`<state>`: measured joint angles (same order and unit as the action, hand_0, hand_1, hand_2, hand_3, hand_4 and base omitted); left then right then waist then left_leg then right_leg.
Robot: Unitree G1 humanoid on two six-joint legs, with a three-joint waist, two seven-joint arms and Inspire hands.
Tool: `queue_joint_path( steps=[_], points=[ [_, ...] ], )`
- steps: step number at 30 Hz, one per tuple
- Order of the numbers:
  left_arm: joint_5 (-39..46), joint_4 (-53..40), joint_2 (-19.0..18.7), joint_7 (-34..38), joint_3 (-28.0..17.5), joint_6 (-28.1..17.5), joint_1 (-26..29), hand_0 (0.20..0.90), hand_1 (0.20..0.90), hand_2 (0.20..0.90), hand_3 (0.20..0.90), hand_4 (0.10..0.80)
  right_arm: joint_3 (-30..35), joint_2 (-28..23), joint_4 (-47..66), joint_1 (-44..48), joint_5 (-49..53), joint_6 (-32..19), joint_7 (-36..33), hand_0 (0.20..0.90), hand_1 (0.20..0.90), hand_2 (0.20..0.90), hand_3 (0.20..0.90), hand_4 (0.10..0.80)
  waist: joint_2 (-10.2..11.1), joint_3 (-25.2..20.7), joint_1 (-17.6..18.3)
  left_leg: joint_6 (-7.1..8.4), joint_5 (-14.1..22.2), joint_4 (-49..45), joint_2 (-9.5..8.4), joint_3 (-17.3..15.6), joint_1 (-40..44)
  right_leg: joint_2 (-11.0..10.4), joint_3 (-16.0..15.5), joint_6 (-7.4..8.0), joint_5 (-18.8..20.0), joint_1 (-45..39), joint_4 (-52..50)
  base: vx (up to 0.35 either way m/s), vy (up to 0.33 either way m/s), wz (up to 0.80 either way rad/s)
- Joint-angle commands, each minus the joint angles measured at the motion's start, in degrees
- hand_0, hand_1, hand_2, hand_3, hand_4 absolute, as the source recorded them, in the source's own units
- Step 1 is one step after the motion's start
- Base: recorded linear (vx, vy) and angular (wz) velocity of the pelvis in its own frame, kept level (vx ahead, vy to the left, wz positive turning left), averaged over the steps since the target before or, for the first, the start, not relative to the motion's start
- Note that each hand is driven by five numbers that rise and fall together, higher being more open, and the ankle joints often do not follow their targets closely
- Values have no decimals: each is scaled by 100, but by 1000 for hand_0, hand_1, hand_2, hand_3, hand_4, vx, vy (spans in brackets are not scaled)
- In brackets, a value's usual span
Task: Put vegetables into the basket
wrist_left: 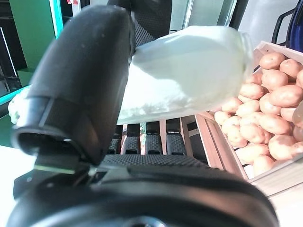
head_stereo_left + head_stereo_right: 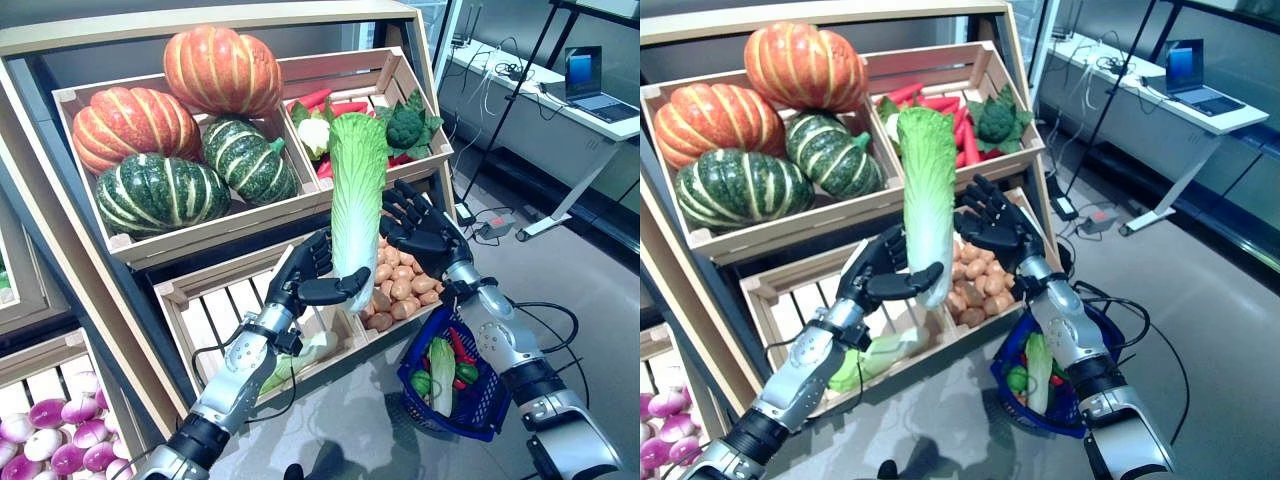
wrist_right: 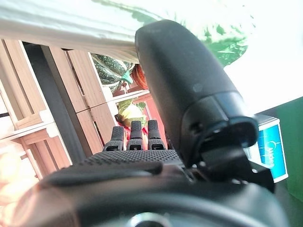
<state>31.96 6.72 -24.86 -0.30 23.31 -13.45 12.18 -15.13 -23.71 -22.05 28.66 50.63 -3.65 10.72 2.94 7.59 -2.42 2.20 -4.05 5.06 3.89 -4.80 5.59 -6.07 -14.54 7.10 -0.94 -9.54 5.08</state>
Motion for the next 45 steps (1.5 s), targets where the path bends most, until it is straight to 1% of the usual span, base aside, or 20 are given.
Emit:
queue_joint_path(
  steps=[1,5,11,13,17,20,22,23,24,27,29,34,37,40,45],
  points=[
    [-127,-705,299,-480,689,-786,1062,300,300,300,300,400,-284,86,243,453,530,-281,589,900,900,900,900,800,-51,-682,-86,-109,489,-6,-19,-95,76,-60,-180,-342,191,100,-8,0,0,0],
    [-126,-694,288,-667,863,-740,1046,300,300,300,300,400,-293,290,344,511,987,-322,928,900,900,900,900,800,-71,-671,-99,-112,497,-6,-18,-77,81,-71,-181,-334,181,93,-8,0,0,0],
    [137,-647,254,-844,955,-569,972,300,300,300,300,400,-193,380,530,728,1763,-376,1618,900,900,900,900,800,-95,-695,-138,-109,516,-6,-26,-44,84,-83,-193,-319,162,80,-8,0,0,0],
    [251,-653,230,-905,958,-505,907,300,300,300,300,400,-139,326,617,821,2014,-351,1885,900,900,900,900,800,-96,-706,-158,-104,515,-6,-25,-37,85,-86,-208,-318,160,73,-8,0,0,0],
    [530,-577,205,-1030,923,-428,828,300,300,300,300,400,-16,174,598,1041,2340,-122,2354,900,900,900,900,800,-90,-721,-198,-92,511,-6,-24,-8,79,-87,-229,-319,157,66,-8,-10,1,2],
    [588,-550,186,-1055,866,-428,742,300,300,300,300,400,50,-77,483,1187,2355,186,2692,900,900,900,900,800,-74,-747,-236,-86,513,-6,-27,21,80,-91,-259,-322,148,55,-8,-11,9,3],
    [585,-536,146,-1086,786,-441,677,300,300,300,300,400,91,-339,376,1268,2112,321,2722,900,900,900,900,800,-57,-761,-257,-83,512,-6,-32,40,77,-92,-271,-323,143,49,-8,-5,4,2],
    [604,-530,87,-1127,710,-437,635,300,300,300,300,400,111,-609,273,1310,1986,391,2735,900,900,900,900,800,-38,-774,-265,-79,510,-6,-34,53,71,-93,-279,-320,146,52,-8,-10,5,5],
    [599,-526,65,-1134,682,-444,611,300,300,300,300,400,114,-721,213,1332,1884,404,2704,900,900,900,900,800,-30,-779,-269,-76,507,-6,-34,58,67,-94,-282,-318,149,55,-8,-9,4,7],
    [615,-507,-109,-1219,497,-473,501,300,300,300,300,400,185,-1302,3,1232,1518,368,2475,900,900,900,900,800,9,-788,-248,-76,493,-6,-30,59,57,-100,-272,-310,167,63,-8,-5,0,3],
    [583,-485,-182,-1194,409,-510,450,300,300,300,300,400,257,-1527,-119,1118,1516,377,2395,900,900,900,900,800,29,-777,-213,-80,490,-6,-26,45,53,-97,-243,-309,184,82,-8,0,0,0],
    [533,-385,-253,-1100,230,-648,401,300,300,300,300,400,439,-1735,-265,761,1200,391,2215,900,900,900,900,800,51,-739,-132,-82,479,-6,10,-29,53,-84,-173,-315,217,127,-8,-8,-7,-2],
    [377,-353,-248,-1020,154,-708,426,300,300,300,300,400,544,-1850,-356,466,821,330,2085,900,900,900,900,800,67,-699,-70,-77,470,-6,35,-76,61,-76,-134,-314,238,143,-8,0,0,0],
    [321,-344,-293,-946,142,-753,452,300,300,300,300,400,634,-1992,-458,297,882,270,2068,900,900,900,900,800,79,-685,-15,-72,469,-6,53,-114,78,-68,-107,-308,251,149,-8,-4,-3,-3],
    [233,-341,-296,-949,116,-825,411,300,300,300,300,400,874,-2027,-343,57,1027,216,2198,900,900,900,900,800,91,-657,56,-62,473,-6,78,-181,84,-61,-58,-298,263,172,-8,-8,-5,-5]
  ],
)
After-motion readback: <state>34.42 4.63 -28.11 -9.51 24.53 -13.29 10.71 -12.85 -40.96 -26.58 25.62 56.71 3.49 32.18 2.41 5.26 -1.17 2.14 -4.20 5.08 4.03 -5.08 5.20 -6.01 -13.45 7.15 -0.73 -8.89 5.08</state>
